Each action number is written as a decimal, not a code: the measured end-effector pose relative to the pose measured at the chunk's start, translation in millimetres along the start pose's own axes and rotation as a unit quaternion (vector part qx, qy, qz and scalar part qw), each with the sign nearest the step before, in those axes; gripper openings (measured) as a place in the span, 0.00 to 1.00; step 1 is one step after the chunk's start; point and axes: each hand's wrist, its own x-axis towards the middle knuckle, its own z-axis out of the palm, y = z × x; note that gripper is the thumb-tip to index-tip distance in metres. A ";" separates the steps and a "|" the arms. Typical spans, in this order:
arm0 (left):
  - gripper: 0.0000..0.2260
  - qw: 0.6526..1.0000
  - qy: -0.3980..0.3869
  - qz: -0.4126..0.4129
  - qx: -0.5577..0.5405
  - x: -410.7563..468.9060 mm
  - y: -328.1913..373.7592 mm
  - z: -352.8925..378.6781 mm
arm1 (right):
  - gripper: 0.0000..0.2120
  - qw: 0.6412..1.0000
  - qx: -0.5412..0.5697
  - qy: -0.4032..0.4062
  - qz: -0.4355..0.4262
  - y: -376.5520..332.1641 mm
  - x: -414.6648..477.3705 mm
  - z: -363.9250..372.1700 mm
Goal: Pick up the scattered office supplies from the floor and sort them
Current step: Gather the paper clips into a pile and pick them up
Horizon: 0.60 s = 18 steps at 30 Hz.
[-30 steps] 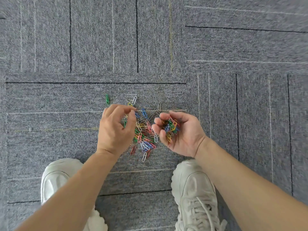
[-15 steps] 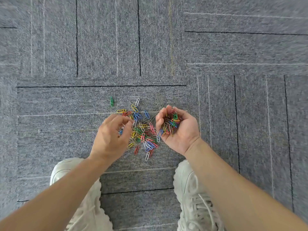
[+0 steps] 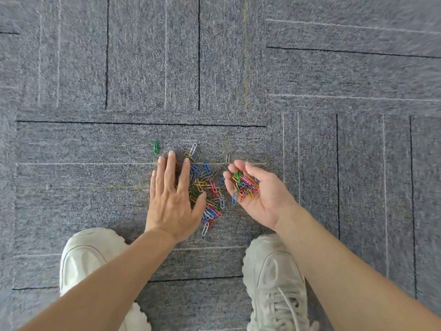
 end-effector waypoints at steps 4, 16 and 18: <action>0.38 0.998 -0.023 0.052 0.021 -5.8 1.3 4.8 | 0.22 0.999 -0.029 0.010 0.026 5.3 0.6 2.4; 0.31 0.973 0.108 0.193 0.070 1.1 2.5 30.2 | 0.47 0.989 -0.147 -0.003 0.023 -13.3 0.1 -12.5; 0.25 0.965 0.142 0.213 0.062 2.4 1.9 32.1 | 0.46 0.987 -0.156 -0.014 0.026 -14.3 -1.1 -14.8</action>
